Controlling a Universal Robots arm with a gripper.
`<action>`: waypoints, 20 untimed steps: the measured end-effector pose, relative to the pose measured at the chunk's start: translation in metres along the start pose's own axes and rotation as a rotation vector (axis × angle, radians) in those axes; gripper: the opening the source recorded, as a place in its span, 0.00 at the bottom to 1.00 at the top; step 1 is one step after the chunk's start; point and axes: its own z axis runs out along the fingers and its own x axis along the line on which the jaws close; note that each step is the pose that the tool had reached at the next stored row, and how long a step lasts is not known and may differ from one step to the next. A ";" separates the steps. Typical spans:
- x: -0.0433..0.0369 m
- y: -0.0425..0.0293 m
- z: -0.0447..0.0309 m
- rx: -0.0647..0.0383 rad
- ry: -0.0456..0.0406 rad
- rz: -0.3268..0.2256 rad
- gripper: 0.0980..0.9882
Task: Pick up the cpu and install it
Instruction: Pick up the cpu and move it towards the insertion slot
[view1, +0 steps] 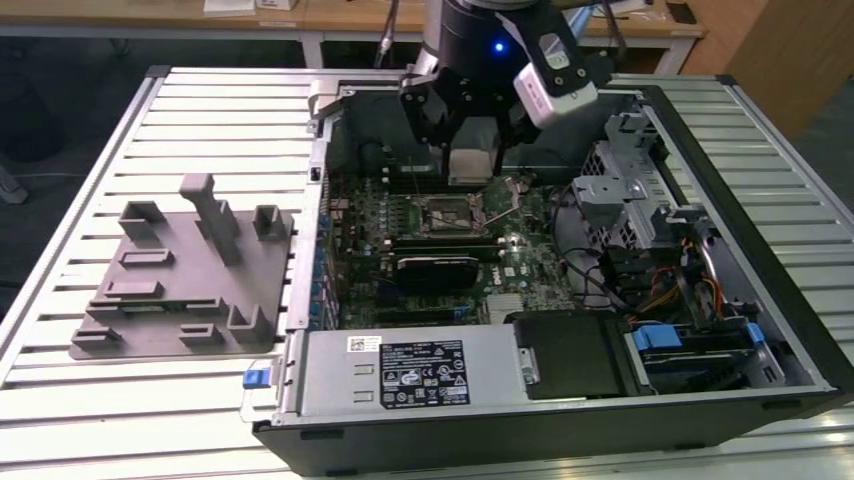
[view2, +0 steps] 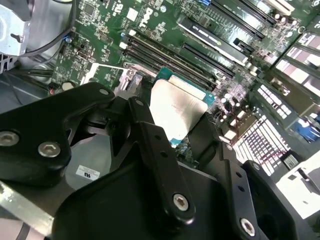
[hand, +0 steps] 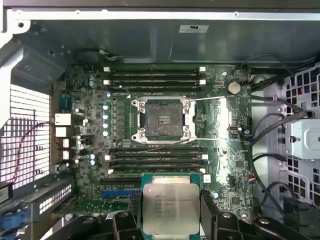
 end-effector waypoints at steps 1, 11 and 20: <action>-0.0002 -0.0001 0.0018 0.000 0.0000 0.000 0.50; -0.0013 -0.0007 0.0199 0.000 0.0009 0.001 0.50; -0.0010 0.0017 0.0365 0.000 0.0032 0.001 0.50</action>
